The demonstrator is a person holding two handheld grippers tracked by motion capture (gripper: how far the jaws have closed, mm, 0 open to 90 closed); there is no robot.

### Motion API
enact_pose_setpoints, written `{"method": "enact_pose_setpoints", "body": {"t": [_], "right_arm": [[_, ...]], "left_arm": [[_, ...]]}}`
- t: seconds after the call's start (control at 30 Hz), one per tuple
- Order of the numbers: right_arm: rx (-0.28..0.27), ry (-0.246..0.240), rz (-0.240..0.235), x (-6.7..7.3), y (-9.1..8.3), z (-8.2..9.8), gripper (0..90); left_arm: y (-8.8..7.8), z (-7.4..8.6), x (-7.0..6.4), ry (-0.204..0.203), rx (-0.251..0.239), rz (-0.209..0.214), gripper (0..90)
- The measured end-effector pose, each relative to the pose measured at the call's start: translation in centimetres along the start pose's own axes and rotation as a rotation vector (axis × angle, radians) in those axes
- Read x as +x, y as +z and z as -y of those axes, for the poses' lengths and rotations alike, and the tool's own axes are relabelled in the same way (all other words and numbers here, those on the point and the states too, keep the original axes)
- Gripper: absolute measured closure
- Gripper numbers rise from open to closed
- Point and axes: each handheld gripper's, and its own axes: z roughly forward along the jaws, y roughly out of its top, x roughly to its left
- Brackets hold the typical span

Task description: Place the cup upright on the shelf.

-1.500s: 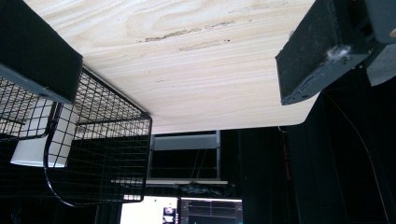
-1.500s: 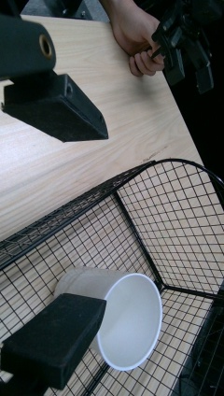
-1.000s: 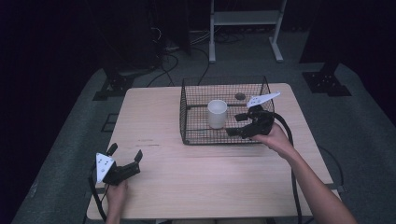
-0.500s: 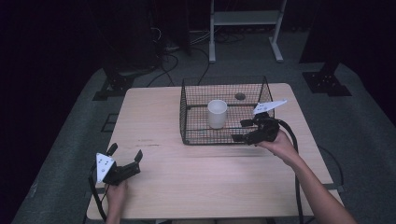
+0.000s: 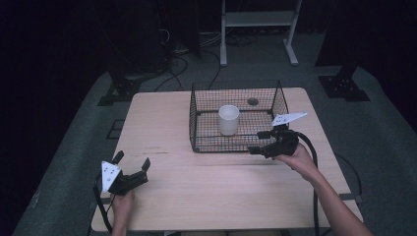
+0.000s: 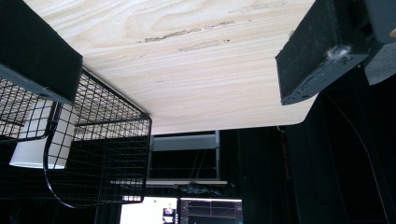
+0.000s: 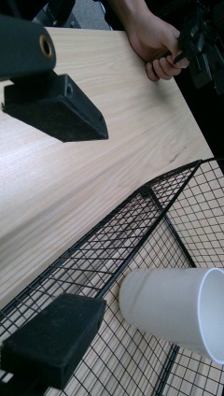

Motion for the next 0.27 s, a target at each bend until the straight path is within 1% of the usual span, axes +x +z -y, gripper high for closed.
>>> {"method": "enact_pose_setpoints", "body": {"t": [0.13, 0.27], "right_arm": [[0.003, 0.004, -0.009, 0.16, -0.04, 0.3, 14.7], [-0.006, -0.004, -0.017, 0.6, -0.13, 0.2, 14.7]], "left_arm": [[-0.01, 0.0, 0.01, 0.002, 0.002, 0.0, 0.0], [0.01, 0.0, 0.05, -0.002, 0.001, -0.002, 0.0]]}}
